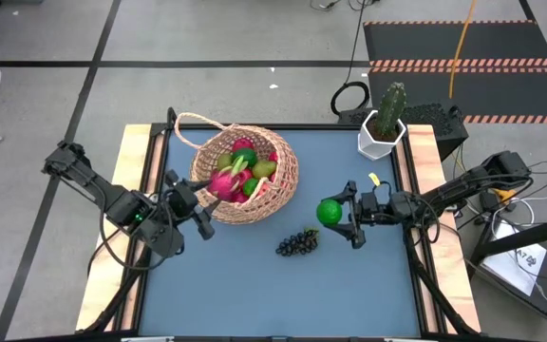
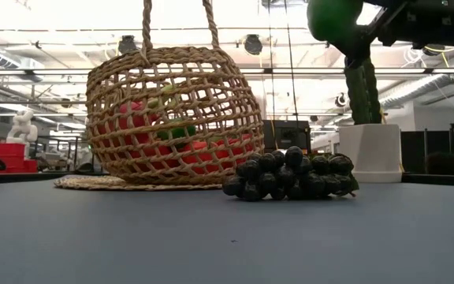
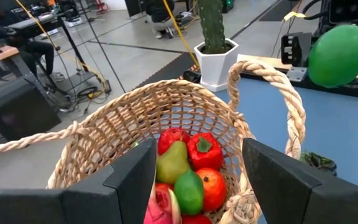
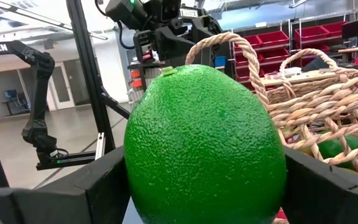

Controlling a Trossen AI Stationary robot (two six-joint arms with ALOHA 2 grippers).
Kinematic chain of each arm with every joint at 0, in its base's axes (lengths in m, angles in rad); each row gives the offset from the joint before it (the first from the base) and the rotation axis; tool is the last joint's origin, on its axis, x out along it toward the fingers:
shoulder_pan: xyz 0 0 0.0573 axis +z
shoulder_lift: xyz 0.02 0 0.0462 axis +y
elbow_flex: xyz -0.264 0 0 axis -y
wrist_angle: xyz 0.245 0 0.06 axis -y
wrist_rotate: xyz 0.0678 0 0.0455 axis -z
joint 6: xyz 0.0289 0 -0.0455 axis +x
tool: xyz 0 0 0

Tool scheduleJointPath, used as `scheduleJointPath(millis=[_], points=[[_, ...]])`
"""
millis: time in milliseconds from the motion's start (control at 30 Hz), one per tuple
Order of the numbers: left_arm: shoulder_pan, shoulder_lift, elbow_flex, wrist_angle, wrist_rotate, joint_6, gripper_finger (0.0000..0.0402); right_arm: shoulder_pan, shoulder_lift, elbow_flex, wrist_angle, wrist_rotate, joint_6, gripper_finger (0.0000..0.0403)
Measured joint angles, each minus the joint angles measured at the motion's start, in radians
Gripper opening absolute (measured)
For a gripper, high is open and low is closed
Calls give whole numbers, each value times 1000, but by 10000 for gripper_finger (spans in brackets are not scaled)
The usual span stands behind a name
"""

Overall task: Build produce basket
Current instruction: Put the green lime into the basket

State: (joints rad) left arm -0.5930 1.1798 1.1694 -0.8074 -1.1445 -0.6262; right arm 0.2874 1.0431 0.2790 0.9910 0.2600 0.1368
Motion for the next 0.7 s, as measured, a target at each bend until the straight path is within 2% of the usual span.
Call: scheduleJointPath(millis=[700], points=[[11, 1, 0, 0, 21, -3, 239, 0, 0, 0, 0, 0, 0, 321]])
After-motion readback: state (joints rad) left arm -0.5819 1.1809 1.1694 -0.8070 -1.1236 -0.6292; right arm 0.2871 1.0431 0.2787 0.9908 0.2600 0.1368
